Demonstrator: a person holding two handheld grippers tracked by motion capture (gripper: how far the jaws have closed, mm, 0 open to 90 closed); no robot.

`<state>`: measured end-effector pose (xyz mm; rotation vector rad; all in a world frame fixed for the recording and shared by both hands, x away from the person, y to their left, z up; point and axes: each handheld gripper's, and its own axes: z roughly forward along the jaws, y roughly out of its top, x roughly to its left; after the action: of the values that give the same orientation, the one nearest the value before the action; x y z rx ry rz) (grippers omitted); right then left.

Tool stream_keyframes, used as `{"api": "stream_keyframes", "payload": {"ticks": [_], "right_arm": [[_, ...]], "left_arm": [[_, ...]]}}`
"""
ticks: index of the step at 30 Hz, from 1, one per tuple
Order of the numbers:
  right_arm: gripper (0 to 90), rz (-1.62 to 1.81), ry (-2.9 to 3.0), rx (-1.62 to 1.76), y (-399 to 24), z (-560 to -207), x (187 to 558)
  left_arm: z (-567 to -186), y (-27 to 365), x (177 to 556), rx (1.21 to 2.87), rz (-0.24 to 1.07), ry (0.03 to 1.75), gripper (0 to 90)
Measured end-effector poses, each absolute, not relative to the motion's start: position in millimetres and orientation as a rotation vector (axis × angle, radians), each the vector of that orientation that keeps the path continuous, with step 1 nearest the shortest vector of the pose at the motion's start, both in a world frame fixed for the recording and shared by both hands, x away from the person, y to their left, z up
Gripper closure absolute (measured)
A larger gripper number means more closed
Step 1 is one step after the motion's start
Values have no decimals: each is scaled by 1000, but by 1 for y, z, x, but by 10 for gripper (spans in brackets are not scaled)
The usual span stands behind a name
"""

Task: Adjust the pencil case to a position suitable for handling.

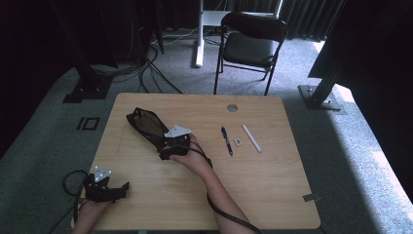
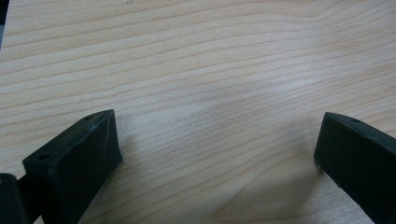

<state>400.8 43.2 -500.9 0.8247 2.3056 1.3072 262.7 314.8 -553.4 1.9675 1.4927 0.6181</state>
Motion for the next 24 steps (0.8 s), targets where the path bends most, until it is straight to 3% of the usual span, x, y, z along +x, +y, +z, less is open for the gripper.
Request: {"api": "stream_keyframes", "payload": {"ticks": [8,14,18,24], "right_arm": [[275,1288,2289,854,49,-499,411],[415,1282,2285,895,56,-499,417],[446,1273,2272,932,60,-501,421],[658,1204,2291,927,59,-505,421]], "left_arm": [[-553,315,263,1969,620,1492,5],[-553,315,263,1966,620,1493,5],[-553,315,263,1966,619,1493,5],[-553,315,263,1967,620,1493,5]]}}
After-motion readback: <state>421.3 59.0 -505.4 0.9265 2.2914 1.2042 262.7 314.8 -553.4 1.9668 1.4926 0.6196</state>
